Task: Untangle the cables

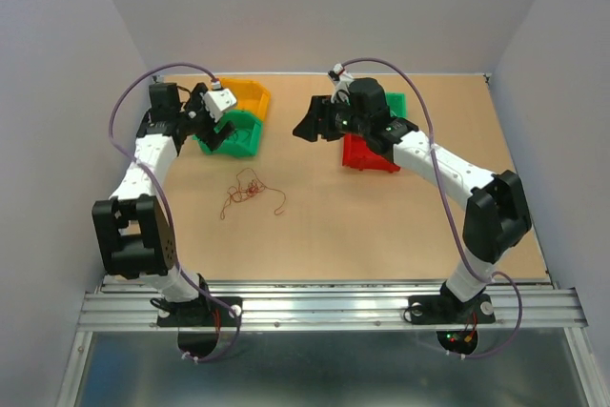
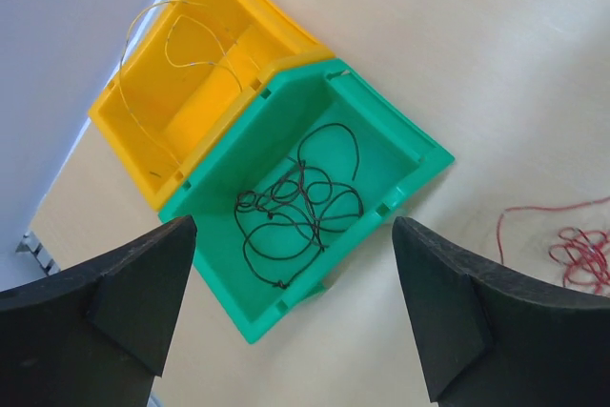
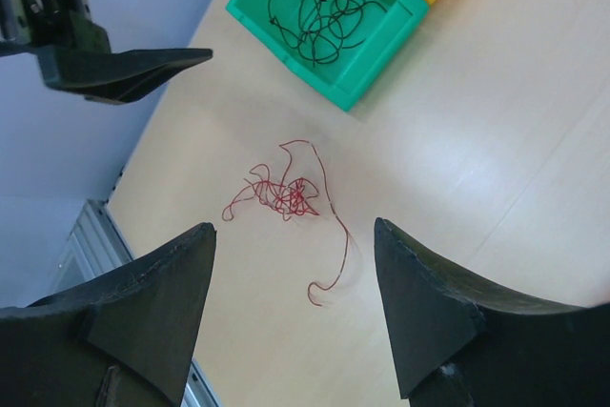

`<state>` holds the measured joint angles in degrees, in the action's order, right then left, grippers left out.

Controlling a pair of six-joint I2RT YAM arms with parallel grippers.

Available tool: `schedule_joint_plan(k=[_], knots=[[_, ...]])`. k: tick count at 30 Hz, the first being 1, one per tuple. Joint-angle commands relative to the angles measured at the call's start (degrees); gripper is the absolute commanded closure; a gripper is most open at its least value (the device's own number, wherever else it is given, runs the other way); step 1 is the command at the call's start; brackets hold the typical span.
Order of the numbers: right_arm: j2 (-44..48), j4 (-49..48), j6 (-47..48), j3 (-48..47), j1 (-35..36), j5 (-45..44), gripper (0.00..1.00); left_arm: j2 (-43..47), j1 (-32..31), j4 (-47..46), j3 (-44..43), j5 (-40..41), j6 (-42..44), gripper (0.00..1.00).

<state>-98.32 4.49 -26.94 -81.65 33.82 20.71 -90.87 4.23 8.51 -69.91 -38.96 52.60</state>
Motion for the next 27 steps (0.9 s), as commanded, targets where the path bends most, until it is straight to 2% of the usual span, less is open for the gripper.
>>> schedule_joint_plan(k=[1,6,10,14,15,18,27], knots=[[0.24,-2.56,0.92,-1.41,-0.16,2.76,0.27,7.63,0.17,11.94,1.59,-2.35,7.24,0.05],[1.38,-1.59,2.5,-0.36,-0.69,2.41,0.27,12.38,-1.85,24.33,6.62,-3.31,15.24,0.04],[2.35,-0.19,3.38,0.26,-1.48,3.2,0.27,12.91,-4.05,26.81,9.26,-3.41,16.48,0.06],[2.08,0.69,4.26,0.26,-1.66,4.16,0.27,11.51,-9.49,26.3,10.23,-1.92,13.95,0.11],[2.08,0.87,4.35,0.43,-1.57,4.16,0.27,11.07,-11.33,25.07,10.49,-1.3,12.72,0.18],[2.0,0.78,4.61,1.22,-1.66,3.11,0.27,8.44,-13.27,24.8,10.15,-1.12,9.81,0.25],[2.17,0.69,5.05,2.54,-1.74,1.44,0.28,5.44,-14.69,21.46,12.86,0.29,5.5,0.28]])
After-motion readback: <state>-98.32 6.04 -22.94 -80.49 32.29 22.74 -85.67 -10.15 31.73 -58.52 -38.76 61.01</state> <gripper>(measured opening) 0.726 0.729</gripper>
